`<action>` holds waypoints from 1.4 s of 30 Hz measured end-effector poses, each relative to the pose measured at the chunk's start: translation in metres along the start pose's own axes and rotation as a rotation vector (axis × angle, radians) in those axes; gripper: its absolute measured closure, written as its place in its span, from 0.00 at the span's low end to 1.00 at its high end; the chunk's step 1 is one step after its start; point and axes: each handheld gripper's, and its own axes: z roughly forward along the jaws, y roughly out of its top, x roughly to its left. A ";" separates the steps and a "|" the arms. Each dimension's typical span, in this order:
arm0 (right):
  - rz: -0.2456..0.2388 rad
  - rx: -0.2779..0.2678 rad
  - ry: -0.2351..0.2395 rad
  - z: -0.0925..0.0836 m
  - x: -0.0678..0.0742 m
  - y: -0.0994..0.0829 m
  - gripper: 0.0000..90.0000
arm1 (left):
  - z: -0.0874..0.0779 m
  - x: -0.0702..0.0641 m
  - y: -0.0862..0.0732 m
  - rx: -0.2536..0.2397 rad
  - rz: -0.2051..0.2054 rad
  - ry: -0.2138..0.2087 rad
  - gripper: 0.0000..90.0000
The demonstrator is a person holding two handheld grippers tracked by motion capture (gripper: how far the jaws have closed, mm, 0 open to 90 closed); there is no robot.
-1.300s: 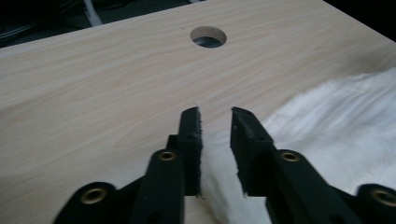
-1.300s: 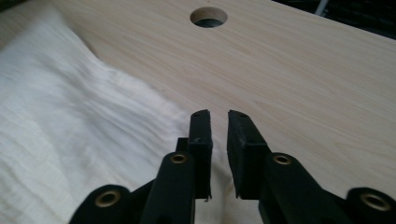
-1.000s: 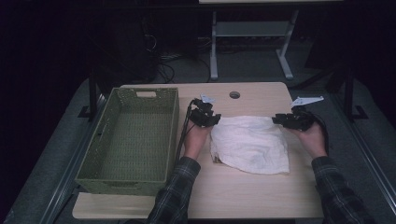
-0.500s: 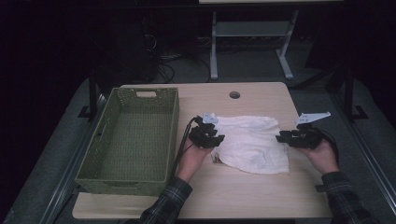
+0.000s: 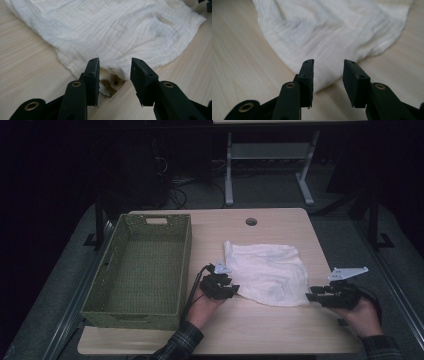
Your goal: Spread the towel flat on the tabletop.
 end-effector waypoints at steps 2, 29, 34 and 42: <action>-0.009 0.027 0.000 0.000 0.004 -0.007 0.66 | 0.002 -0.001 0.000 0.004 -0.003 -0.007 0.66; -0.182 -0.062 0.048 0.053 0.012 0.094 0.99 | 0.007 0.002 -0.002 0.032 0.029 0.016 0.72; -0.160 -0.071 0.062 0.061 0.007 0.102 0.90 | 0.007 0.003 -0.002 0.034 0.034 0.017 0.72; -0.130 -0.030 0.069 0.057 0.002 0.081 0.81 | 0.006 0.002 -0.002 0.033 0.039 0.021 0.71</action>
